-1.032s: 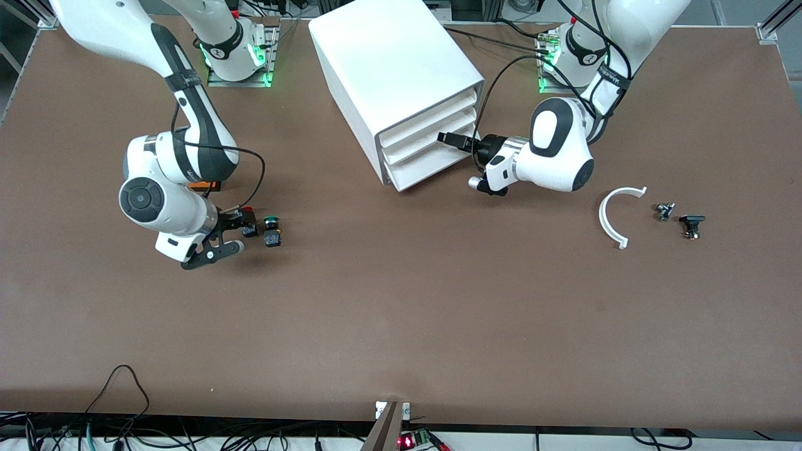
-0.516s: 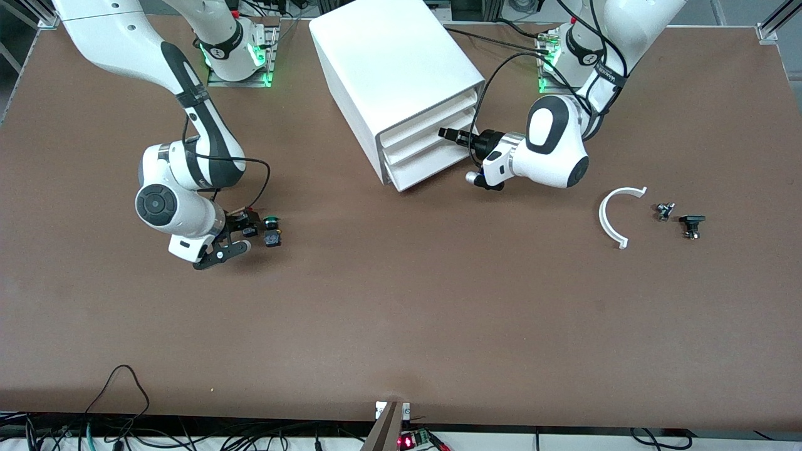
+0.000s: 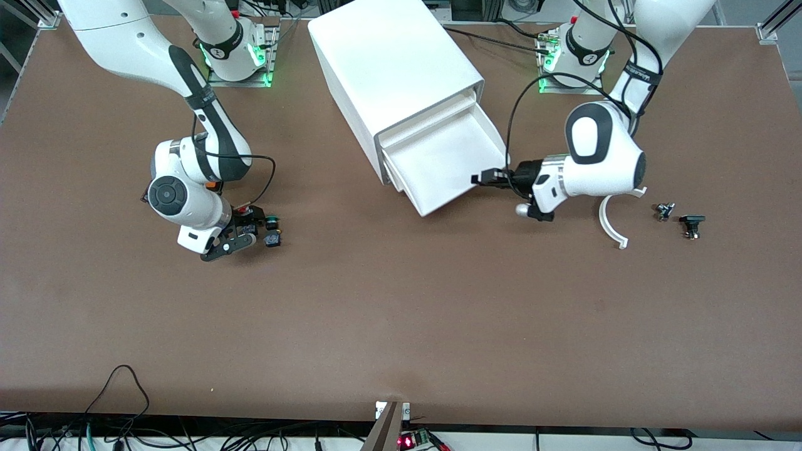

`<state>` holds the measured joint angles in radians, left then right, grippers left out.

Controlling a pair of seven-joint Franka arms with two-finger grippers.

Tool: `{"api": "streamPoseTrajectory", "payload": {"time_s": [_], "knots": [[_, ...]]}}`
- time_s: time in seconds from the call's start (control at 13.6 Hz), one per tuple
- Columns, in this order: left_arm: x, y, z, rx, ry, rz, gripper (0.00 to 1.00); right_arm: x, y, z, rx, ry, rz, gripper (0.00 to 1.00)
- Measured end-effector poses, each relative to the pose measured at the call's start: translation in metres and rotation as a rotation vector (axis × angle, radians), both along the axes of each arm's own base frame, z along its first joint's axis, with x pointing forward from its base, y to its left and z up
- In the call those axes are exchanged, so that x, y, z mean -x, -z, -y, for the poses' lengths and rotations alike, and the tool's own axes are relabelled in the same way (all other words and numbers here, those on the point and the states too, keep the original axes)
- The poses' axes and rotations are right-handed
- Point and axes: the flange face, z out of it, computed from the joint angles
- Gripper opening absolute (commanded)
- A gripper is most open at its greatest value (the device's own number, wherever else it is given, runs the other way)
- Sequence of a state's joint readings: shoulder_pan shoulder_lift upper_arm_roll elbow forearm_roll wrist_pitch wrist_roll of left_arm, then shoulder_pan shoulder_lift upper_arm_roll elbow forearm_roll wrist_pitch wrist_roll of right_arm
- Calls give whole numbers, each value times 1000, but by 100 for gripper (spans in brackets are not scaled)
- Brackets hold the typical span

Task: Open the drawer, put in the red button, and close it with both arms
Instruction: 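Pull the drawer open with the left gripper while the right gripper grasps the button, then release the drawer and raise the left gripper back toward its rest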

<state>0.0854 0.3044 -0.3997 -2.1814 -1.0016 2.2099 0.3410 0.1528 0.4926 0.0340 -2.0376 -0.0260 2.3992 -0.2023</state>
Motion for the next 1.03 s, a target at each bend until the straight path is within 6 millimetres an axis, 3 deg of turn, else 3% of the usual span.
{"api": "streamPoseTrajectory", "payload": {"time_s": [0.07, 0.29, 0.37, 0.52, 0.59, 0.74, 0.88, 1.03], "knots": [[-4, 0, -8, -6, -16, 6, 99, 2, 2, 0, 0, 0, -3, 100], [-12, -3, -13, -22, -47, 30, 100, 9, 10, 2, -1, 0, 0, 98], [-17, -5, -17, -39, -78, 44, 100, 11, 12, 2, -1, 0, 2, 89], [-30, -18, -27, -57, -118, 86, 100, 14, 15, 2, -1, 0, 0, 59], [-36, -29, -38, -85, -109, 124, 100, 15, 15, 3, -1, 1, -1, 51], [-49, -62, -69, -215, -17, 235, 100, 14, 14, 4, 0, 10, 3, 40], [-56, -106, -100, -343, 108, 307, 100, 12, 12, 7, 1, 16, 7, 33], [-59, -156, -133, -442, 201, 321, 100, 12, 12, 6, 0, 15, 8, 33]]}}
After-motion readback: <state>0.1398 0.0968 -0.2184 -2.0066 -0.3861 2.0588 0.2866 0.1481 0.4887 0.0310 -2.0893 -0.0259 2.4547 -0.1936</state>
